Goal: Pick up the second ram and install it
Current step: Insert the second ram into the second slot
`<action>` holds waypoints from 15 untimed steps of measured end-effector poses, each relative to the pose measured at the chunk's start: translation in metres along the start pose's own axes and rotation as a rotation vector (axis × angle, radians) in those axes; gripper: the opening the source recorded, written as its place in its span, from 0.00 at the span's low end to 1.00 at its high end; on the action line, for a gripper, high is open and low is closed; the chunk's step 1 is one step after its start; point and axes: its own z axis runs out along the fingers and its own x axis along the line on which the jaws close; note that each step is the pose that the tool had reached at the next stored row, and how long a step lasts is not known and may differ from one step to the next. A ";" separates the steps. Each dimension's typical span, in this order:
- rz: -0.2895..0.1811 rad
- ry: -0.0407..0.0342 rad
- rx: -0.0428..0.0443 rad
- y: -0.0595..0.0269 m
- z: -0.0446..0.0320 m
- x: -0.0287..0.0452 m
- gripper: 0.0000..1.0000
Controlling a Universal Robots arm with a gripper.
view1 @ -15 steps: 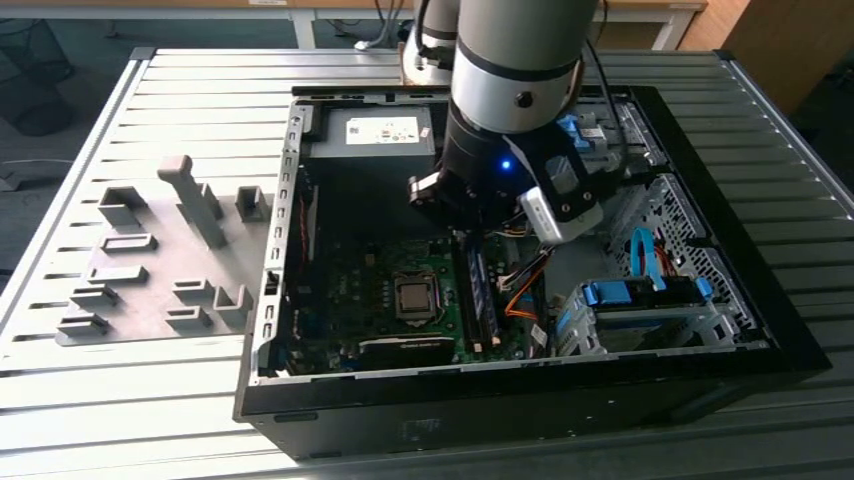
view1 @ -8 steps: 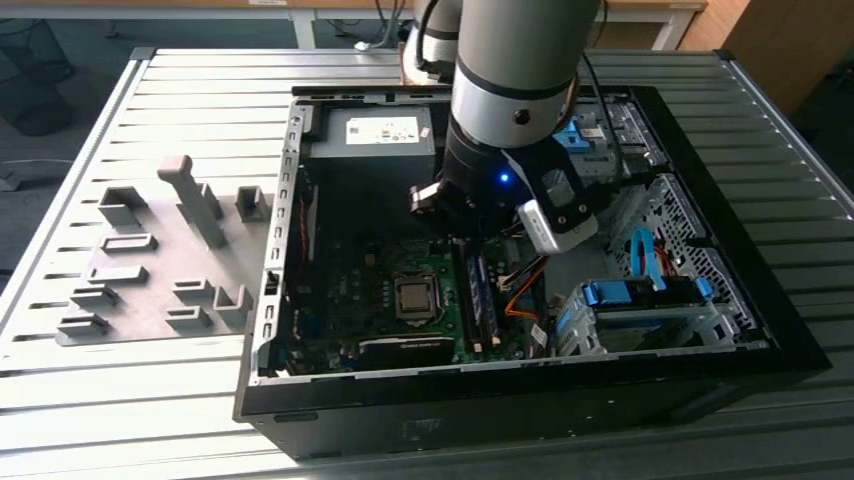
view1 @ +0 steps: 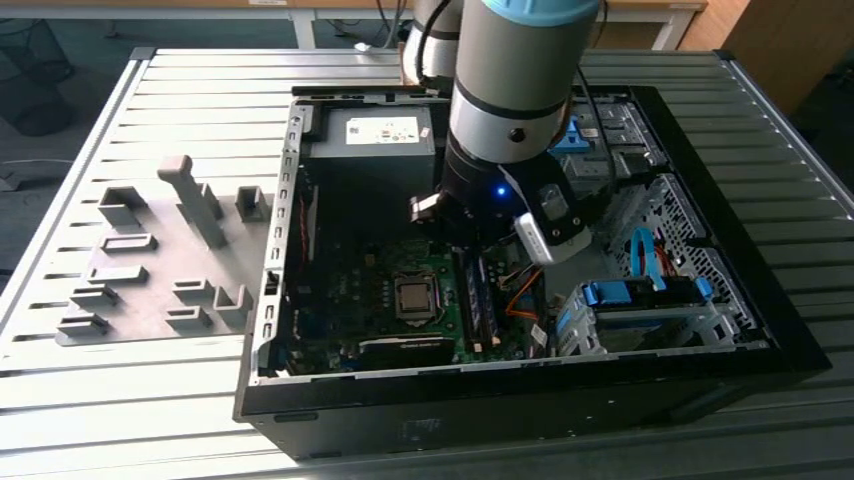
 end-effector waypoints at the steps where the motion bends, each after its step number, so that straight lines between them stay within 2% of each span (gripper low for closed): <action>1: 0.000 0.0000 0.0001 0.0000 0.0008 0.0000 0.14; 6: 0.000 0.0001 0.0000 0.0000 0.0013 0.0000 0.14; 12: 0.000 0.0006 0.0001 -0.0002 0.0115 -0.0035 0.14; 15: 0.000 0.0010 -0.0014 -0.0003 0.0137 -0.0047 0.14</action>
